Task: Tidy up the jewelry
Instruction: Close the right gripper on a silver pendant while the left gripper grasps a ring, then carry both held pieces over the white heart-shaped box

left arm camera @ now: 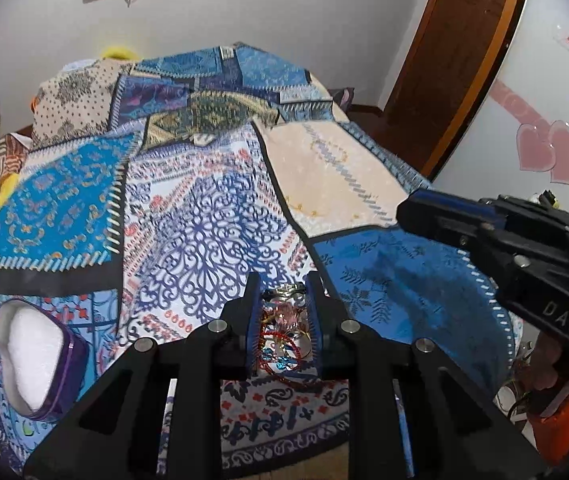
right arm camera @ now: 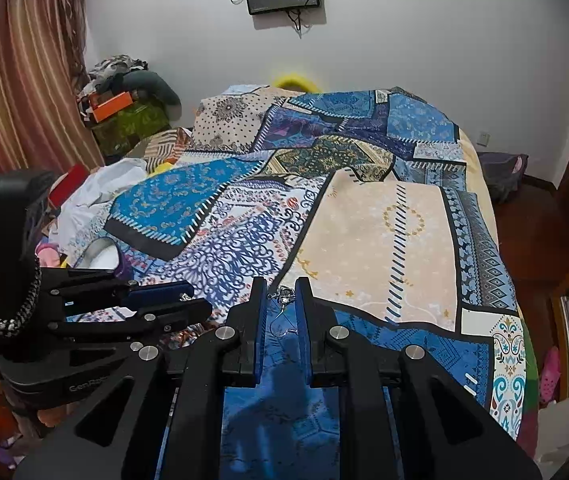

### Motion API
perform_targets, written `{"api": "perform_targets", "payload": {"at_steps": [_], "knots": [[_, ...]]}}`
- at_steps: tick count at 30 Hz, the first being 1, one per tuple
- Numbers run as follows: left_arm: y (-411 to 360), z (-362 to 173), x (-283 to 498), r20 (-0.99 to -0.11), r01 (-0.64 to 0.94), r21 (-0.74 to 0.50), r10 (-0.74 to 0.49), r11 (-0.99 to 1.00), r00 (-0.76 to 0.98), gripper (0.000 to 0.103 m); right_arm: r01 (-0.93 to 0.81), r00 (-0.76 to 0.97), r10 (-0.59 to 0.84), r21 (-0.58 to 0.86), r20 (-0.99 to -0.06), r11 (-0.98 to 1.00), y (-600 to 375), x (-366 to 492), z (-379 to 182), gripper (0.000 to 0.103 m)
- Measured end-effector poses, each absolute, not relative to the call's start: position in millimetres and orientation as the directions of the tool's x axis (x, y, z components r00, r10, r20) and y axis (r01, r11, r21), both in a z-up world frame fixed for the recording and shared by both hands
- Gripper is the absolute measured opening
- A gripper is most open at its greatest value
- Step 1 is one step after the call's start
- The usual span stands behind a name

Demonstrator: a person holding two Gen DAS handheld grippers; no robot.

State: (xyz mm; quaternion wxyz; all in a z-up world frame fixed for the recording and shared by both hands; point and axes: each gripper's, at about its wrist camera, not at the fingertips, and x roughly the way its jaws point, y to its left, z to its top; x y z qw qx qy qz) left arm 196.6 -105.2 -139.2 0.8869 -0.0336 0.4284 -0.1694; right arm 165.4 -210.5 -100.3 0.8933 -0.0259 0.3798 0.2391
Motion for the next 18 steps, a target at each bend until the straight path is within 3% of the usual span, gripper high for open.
{"api": "perform_targets", "payload": {"at_steps": [18], "knots": [[-39.0,-75.7,148.1,-0.631,0.203,-0.182,-0.273,0.962,0.726,0.021,-0.514,0.636,0.451,0.092,-0.626,0.853,-160.4,128.2,-57.4,0.013]]}}
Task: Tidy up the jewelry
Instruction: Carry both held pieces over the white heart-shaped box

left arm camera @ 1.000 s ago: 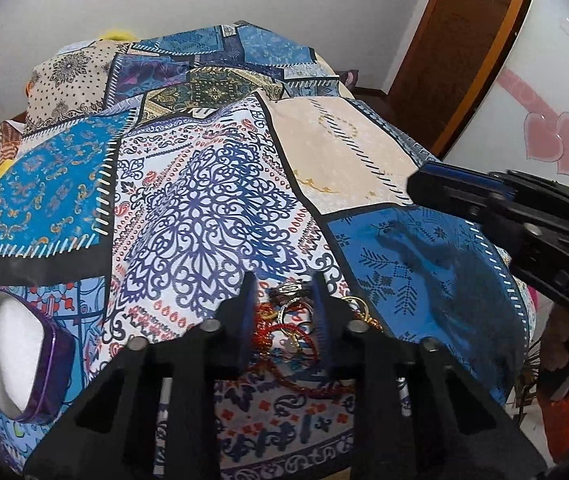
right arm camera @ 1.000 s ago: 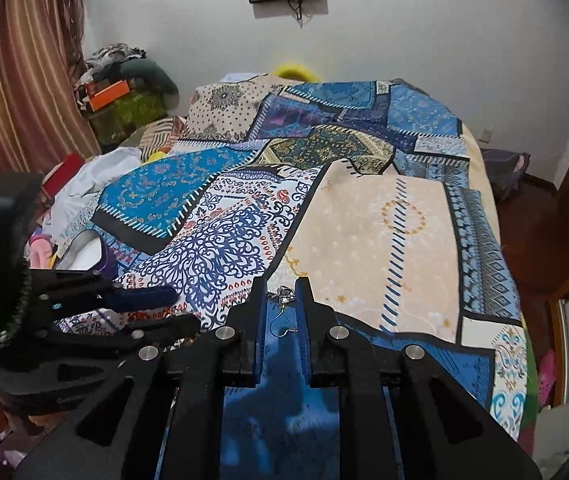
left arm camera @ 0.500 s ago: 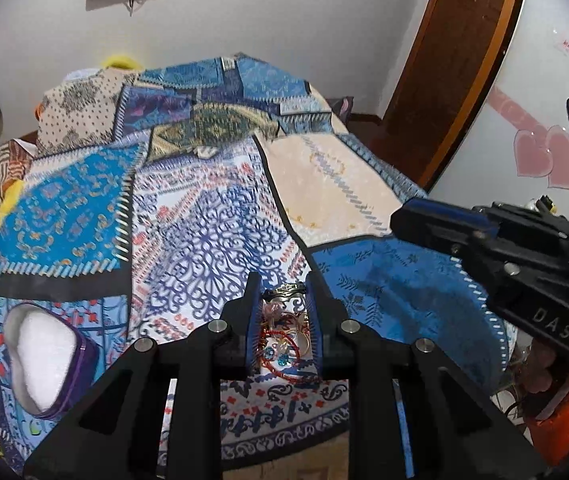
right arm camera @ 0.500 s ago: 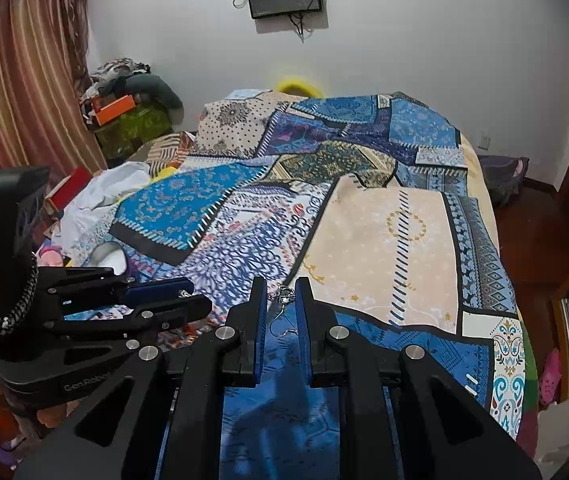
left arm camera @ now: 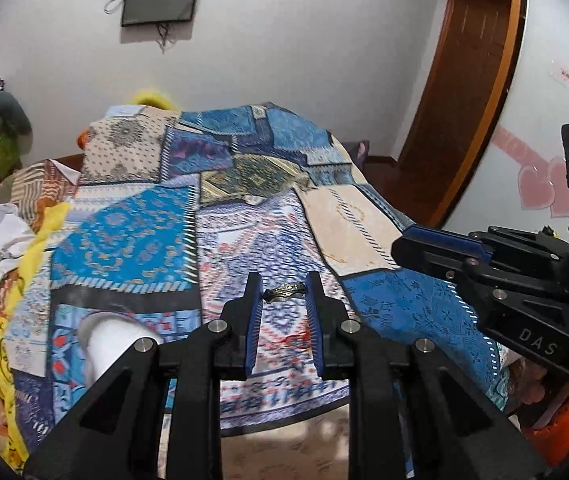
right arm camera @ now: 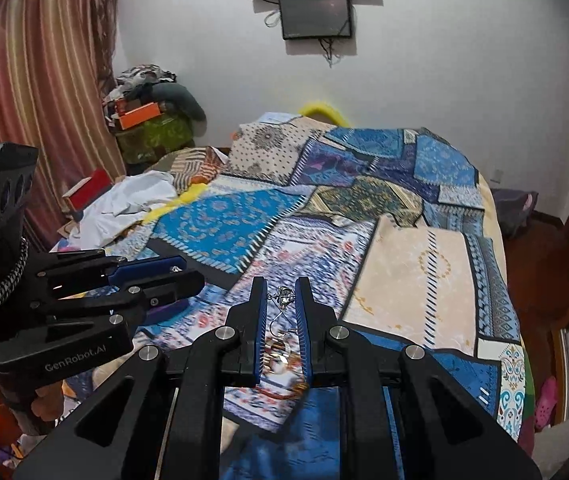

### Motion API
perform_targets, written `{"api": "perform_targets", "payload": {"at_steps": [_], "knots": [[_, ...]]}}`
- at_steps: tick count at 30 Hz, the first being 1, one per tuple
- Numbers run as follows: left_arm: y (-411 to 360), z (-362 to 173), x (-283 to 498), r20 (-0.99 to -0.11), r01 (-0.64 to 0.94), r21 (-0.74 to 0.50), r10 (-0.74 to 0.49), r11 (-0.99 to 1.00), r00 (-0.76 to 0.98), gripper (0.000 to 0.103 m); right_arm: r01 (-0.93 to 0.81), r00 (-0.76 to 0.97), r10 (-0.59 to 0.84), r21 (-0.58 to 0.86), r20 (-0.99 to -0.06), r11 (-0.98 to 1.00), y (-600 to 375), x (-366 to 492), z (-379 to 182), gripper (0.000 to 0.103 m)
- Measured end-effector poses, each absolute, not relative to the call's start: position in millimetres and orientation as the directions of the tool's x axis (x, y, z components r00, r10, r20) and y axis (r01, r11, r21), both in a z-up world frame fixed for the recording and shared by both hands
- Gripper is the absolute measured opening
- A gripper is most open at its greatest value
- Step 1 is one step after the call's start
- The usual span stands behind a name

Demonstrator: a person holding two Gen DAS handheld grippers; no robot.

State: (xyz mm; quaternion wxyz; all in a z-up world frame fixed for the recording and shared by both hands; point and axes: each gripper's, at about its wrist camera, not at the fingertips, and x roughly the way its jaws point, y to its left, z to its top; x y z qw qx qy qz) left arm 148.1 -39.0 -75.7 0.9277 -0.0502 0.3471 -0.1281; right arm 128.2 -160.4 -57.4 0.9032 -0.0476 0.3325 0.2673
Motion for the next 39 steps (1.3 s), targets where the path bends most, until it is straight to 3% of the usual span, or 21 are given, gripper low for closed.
{"api": "perform_targets", "payload": {"at_steps": [17,39], "knots": [[61.8,-69.5,111.5,-0.587,0.062,-0.184,-0.160,0.981,0.794,0.021,-0.615,0.606,0.514,0.052,-0.608,0.787,-73.3,105.3,-42.7,0.013],[105.2,-148.2,137.8,-0.712,0.017,-0.221,-0.173,0.975,0.681,0.021,-0.662,0.449,0.539,0.140,-0.713,0.737,-2.4,137.8,-101.4,0.013]]}}
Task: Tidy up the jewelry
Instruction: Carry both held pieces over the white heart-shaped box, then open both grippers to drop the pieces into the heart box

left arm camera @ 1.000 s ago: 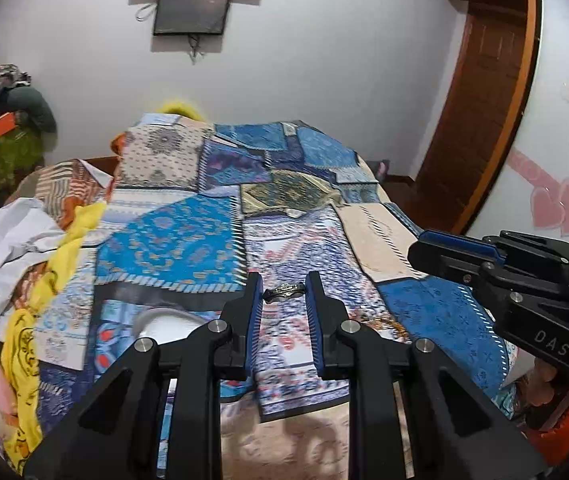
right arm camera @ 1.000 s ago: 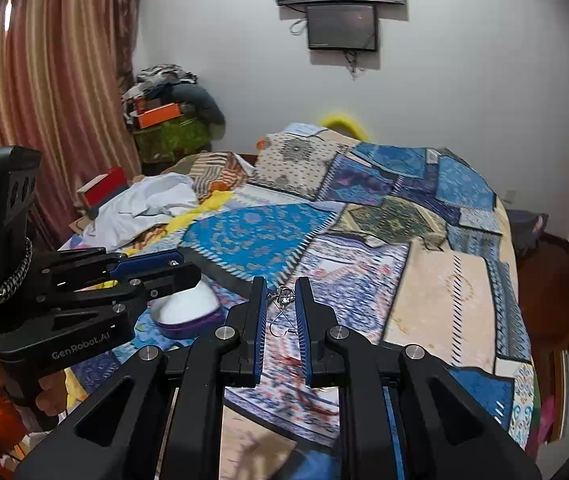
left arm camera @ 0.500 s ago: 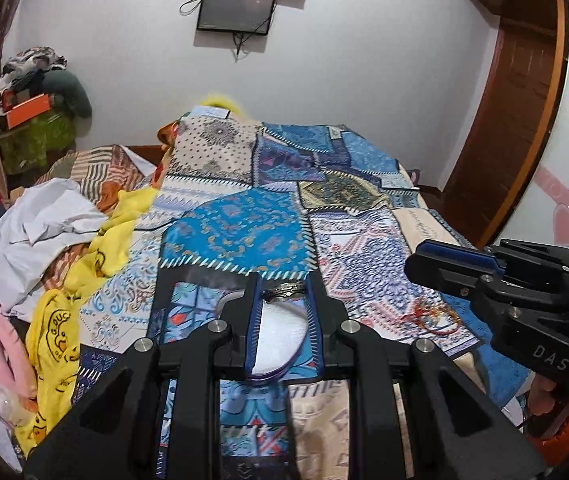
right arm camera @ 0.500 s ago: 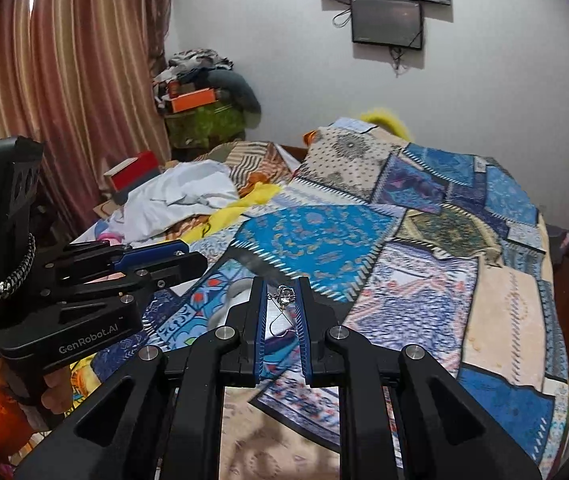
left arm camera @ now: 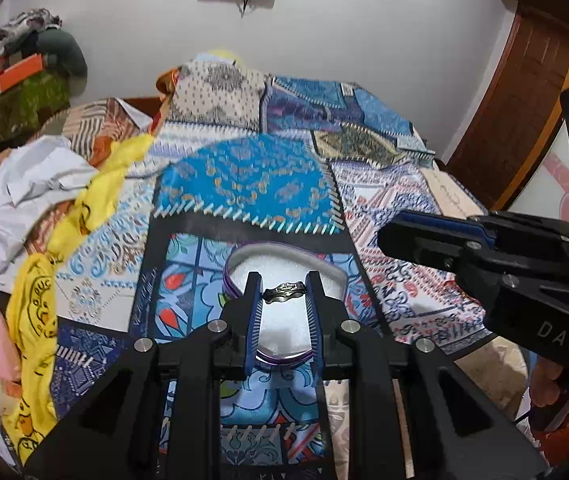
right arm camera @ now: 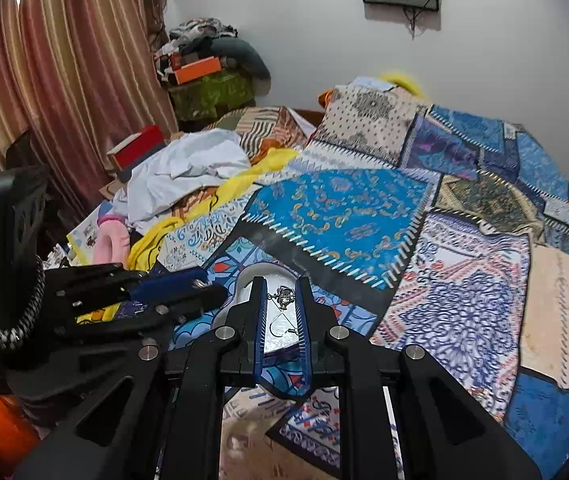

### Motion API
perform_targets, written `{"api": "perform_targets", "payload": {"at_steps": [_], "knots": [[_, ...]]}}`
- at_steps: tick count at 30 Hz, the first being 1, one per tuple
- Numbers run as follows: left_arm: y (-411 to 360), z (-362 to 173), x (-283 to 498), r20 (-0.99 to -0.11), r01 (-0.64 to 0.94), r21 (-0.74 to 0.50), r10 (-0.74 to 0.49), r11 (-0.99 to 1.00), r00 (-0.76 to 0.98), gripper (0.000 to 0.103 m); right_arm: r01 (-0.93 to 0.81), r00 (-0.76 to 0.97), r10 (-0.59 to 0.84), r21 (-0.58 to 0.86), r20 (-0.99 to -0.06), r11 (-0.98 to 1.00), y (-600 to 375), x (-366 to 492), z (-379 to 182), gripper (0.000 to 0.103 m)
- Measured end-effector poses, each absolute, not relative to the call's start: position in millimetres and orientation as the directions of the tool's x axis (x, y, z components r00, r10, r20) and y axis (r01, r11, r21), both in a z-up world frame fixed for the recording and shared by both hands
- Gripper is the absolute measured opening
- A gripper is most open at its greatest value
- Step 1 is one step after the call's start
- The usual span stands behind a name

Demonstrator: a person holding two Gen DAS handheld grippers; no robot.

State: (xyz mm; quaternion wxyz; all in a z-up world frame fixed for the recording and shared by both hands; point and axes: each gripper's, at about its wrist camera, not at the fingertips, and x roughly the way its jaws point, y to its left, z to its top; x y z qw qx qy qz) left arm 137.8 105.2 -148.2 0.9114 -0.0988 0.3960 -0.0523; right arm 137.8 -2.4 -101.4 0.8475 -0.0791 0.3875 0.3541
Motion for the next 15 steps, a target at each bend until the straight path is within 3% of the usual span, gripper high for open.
{"api": "perform_targets", "payload": {"at_steps": [15], "knots": [[106.2,-174.3,146.8,-0.750,0.030,-0.233,-0.199,0.972,0.631,0.021,-0.667,0.355,0.535,0.193,-0.767,0.719,18.3,155.6,-135.0,0.013]]}}
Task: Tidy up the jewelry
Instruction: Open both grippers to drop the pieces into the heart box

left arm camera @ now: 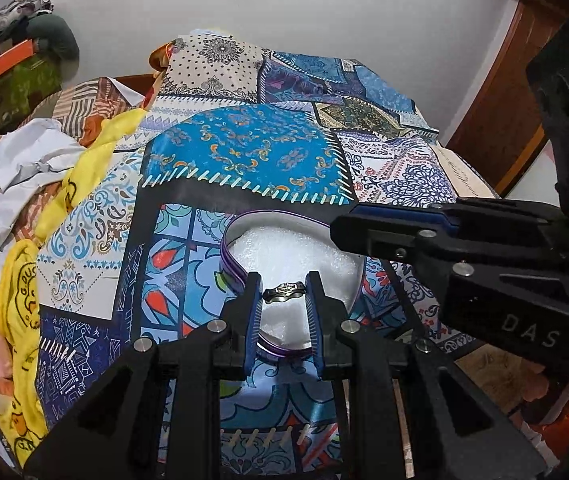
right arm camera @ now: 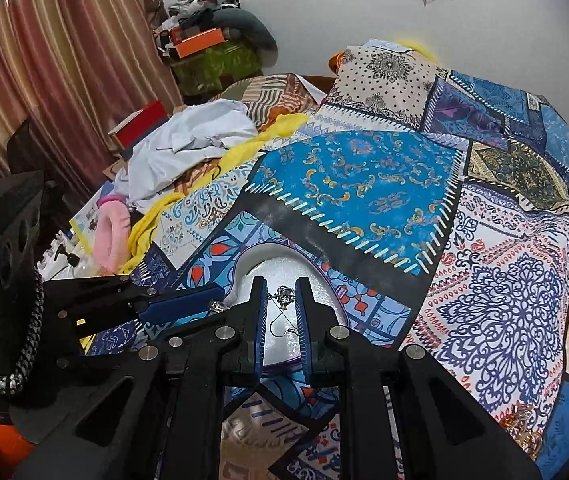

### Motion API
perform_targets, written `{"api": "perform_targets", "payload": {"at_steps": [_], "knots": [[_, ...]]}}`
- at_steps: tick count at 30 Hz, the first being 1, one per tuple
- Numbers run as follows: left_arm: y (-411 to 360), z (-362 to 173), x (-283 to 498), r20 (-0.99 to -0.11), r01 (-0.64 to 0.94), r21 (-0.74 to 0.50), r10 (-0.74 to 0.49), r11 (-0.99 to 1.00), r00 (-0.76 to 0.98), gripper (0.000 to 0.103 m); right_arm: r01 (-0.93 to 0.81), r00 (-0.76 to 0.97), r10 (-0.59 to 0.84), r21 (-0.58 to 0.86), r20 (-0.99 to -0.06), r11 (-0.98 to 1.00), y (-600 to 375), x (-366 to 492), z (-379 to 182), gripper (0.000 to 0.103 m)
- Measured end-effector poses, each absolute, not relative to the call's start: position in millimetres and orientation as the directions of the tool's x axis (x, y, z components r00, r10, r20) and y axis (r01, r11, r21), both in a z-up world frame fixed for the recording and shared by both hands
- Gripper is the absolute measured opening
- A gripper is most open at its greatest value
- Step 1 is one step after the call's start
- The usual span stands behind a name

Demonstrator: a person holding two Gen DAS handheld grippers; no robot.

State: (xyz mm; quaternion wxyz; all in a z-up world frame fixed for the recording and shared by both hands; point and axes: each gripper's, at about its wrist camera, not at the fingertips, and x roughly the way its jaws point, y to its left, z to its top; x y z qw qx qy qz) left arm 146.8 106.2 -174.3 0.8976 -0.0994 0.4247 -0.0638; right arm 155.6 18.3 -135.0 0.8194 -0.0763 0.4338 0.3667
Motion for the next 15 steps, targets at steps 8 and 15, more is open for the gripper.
{"api": "perform_targets", "payload": {"at_steps": [8,15], "knots": [[104.2,-166.6,142.6,-0.749,0.031,-0.206,-0.178,0.978,0.639,0.023,-0.659,0.334,0.539,0.216,-0.773,0.720,18.5,154.9,-134.3,0.018],[105.8,-142.9,128.0,-0.717,0.012,-0.170,-0.132,0.985,0.684,0.029,-0.636,0.406,0.538,0.194,-0.739,0.747,-1.8,147.2,-109.8,0.026]]}}
